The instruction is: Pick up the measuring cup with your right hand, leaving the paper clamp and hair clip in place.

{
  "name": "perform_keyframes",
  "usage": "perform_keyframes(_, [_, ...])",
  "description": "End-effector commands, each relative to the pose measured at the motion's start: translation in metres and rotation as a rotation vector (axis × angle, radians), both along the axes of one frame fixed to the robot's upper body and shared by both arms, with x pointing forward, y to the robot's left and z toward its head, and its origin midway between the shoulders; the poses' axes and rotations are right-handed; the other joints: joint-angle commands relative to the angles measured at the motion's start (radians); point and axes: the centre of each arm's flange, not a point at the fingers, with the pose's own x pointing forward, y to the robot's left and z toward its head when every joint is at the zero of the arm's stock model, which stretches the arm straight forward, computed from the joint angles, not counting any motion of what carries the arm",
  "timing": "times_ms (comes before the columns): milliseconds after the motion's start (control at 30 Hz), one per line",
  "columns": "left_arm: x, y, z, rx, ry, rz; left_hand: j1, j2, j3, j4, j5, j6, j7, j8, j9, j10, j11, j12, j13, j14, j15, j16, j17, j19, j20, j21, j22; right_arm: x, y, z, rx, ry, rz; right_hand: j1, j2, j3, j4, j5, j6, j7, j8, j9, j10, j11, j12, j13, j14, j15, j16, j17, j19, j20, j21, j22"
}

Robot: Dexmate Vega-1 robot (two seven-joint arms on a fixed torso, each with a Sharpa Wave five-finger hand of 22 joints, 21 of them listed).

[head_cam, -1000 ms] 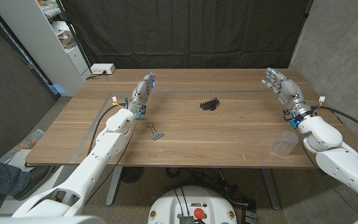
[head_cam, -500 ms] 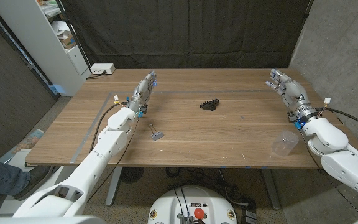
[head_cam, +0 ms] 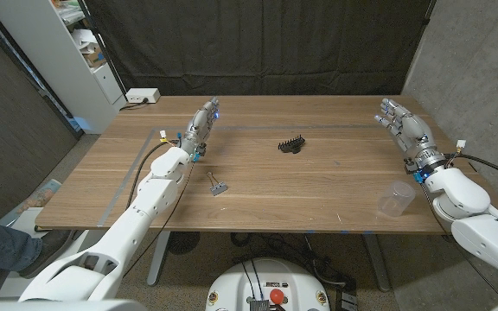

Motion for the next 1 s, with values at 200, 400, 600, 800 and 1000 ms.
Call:
perform_keyframes(200, [0.003,-0.004,0.004,0.009,0.001,-0.005,0.002,0.012,0.001,-0.004,-0.002,-0.007,0.0,0.005,0.004,-0.008,-0.007,0.004,0.002,-0.01,0.0,0.005,0.002,-0.023,0.008,-0.009,0.005,-0.013,-0.011,-0.006,0.008,0.009,-0.037,0.001,0.008,-0.004,0.001,0.002,0.007,0.001,0.003,0.003,0.005,-0.001,0.002,-0.001,0.009,-0.002,0.007,0.002,0.014,-0.001,0.007,0.005])
perform_keyframes(400, [0.005,-0.006,0.002,0.007,0.006,-0.014,0.002,0.012,0.001,-0.004,-0.002,-0.006,0.001,0.005,0.004,-0.008,-0.005,0.005,0.002,-0.011,0.0,0.005,0.002,-0.022,0.007,-0.011,0.006,-0.018,-0.015,-0.009,0.004,0.016,-0.05,0.002,0.008,-0.004,0.0,0.002,0.007,0.0,0.003,0.003,0.009,-0.002,0.004,-0.001,0.011,-0.001,0.007,0.002,0.015,-0.001,0.007,0.005])
perform_keyframes(600, [0.006,-0.006,0.001,0.013,0.011,-0.013,0.002,0.013,0.0,-0.005,-0.002,-0.007,0.001,0.005,0.004,-0.009,-0.006,0.005,0.002,-0.01,0.0,0.005,0.002,-0.022,0.007,-0.012,0.006,-0.022,-0.018,-0.011,0.0,0.021,-0.059,0.002,0.008,-0.003,0.0,0.002,0.007,0.0,0.004,0.003,0.01,-0.002,0.004,-0.001,0.012,-0.001,0.007,0.002,0.017,-0.001,0.007,0.005])
perform_keyframes(800, [0.004,-0.006,0.002,0.012,0.007,-0.011,0.002,0.013,0.0,-0.006,-0.002,-0.007,0.001,0.005,0.004,-0.009,-0.006,0.005,0.002,-0.011,0.0,0.005,0.002,-0.021,0.008,-0.014,0.006,-0.025,-0.021,-0.014,0.005,0.024,-0.069,0.002,0.007,-0.004,-0.001,0.002,0.007,0.0,0.003,0.003,0.012,-0.003,0.004,-0.001,0.013,-0.003,0.007,0.002,0.019,0.0,0.007,0.005])
perform_keyframes(1000, [0.004,-0.007,0.001,0.015,0.01,-0.008,0.002,0.014,0.0,-0.006,-0.002,-0.006,0.001,0.005,0.004,-0.009,-0.006,0.005,0.002,-0.011,0.001,0.005,0.002,-0.021,0.007,-0.015,0.006,-0.028,-0.024,-0.019,0.008,0.03,-0.075,0.002,0.007,-0.004,-0.001,0.002,0.008,0.0,0.004,0.003,0.013,-0.002,0.005,-0.001,0.014,-0.002,0.007,0.002,0.019,-0.001,0.007,0.005])
